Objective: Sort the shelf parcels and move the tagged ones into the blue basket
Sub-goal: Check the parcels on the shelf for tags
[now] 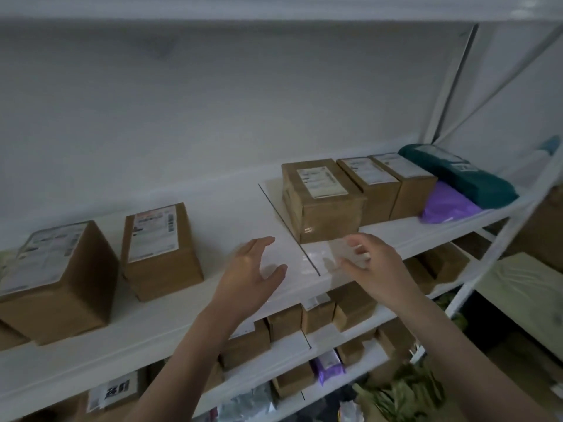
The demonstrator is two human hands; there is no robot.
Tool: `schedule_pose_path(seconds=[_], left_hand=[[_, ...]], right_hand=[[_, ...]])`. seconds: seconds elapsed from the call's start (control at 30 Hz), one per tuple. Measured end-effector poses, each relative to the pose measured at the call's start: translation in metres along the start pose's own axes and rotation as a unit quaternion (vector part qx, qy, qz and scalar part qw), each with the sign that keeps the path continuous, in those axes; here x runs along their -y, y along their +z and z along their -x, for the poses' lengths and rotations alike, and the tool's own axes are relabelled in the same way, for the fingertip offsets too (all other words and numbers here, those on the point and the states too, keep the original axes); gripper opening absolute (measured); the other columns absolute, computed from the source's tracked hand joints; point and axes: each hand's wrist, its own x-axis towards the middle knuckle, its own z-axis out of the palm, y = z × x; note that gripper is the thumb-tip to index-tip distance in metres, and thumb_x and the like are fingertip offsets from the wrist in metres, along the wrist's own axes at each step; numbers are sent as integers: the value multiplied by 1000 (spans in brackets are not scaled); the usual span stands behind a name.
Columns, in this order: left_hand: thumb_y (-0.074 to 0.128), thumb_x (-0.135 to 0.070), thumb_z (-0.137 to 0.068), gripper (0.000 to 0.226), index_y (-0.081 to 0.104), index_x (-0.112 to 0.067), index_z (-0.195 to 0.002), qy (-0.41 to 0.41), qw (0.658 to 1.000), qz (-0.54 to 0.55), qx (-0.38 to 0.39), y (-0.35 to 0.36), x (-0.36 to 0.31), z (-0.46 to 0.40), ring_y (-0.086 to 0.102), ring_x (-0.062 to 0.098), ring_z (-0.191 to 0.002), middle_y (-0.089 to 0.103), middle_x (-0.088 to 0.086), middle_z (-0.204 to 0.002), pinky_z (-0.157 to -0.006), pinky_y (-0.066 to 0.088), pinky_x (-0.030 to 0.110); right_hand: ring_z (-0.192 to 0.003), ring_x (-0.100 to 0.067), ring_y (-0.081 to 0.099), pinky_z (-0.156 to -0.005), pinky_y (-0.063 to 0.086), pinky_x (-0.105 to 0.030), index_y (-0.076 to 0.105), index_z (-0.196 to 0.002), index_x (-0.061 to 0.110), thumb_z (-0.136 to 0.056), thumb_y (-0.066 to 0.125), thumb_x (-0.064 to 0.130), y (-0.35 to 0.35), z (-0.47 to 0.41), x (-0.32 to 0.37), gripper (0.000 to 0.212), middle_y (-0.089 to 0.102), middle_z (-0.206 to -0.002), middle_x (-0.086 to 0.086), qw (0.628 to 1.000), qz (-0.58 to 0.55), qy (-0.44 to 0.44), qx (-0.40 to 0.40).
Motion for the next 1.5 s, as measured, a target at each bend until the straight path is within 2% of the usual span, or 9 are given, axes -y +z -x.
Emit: schedule_pose_path(seconds=[0.2,0.33,0.47,0.53,0.7,0.97,1.13,1.3,1.5], left_hand=[[66,-52,-86,72,35,-31,-147,-29,999,-29,13,29,-13,-45,42,11,-133,42,-10,-148,-108,39,32],[69,-60,-80,87,29,-28,-151,-63,996,-59,9,42,-20,-69,40,14,-136,36,-9,-152,-110,40,37],[75,-55,-75,94,30,-23,-151,-100,994,-45,-11,50,-32,-86,41,17,-135,37,-6,-151,-109,42,44],[78,-48,-71,92,36,-21,-149,-102,994,-30,-35,54,-37,-94,44,20,-131,42,-3,-146,-107,43,46],[79,-37,-76,80,41,-24,-146,-103,991,-45,-75,63,-54,-105,44,19,-129,44,-4,-142,-106,43,39],[71,-40,-82,80,33,-28,-151,-81,987,-112,-78,66,-64,-85,40,18,-134,39,-5,-148,-107,43,39],[74,-38,-81,79,35,-32,-150,-70,990,-76,-98,59,-72,-69,50,12,-124,49,-12,-141,-102,47,34],[75,-50,-80,85,33,-33,-152,-54,988,-67,-127,34,-79,-55,46,6,-128,43,-16,-146,-105,46,35],[77,-39,-81,83,33,-34,-151,-20,985,-68,-159,9,-101,-41,45,-2,-122,42,-21,-143,-104,43,23]], right_hand=[[-110,-10,55,-89,42,-24,51,-141,19,-92,68,34,-20,-40,-48,55,60,-125,3,999,7,26,-18],[-114,-14,57,-94,46,-28,50,-141,19,-90,68,41,-25,-67,-59,58,61,-124,4,1000,-4,6,28],[-88,-9,62,-77,54,-31,60,-106,25,-86,66,49,-22,-92,-68,32,65,-95,9,996,11,-23,80],[-80,-8,62,-71,55,-29,59,-100,25,-86,68,48,-22,-105,-69,29,64,-88,8,995,12,-39,93],[-89,-10,59,-70,43,-22,60,-111,23,-87,70,45,-30,-130,-64,34,61,-98,8,988,3,-103,116],[-108,-16,61,-88,55,-37,56,-130,25,-84,73,46,-44,-145,-72,53,61,-120,4,979,4,-153,138],[-104,-9,61,-91,55,-34,60,-124,22,-79,80,42,-52,-141,-69,53,64,-115,7,974,-50,-161,151],[-95,7,59,-78,49,-11,58,-122,29,-77,85,35,-69,-129,-51,53,62,-106,22,967,-125,-182,126],[-98,7,59,-81,53,-19,54,-120,39,-77,84,37,-85,-113,-32,53,61,-107,25,959,-159,-224,78]])
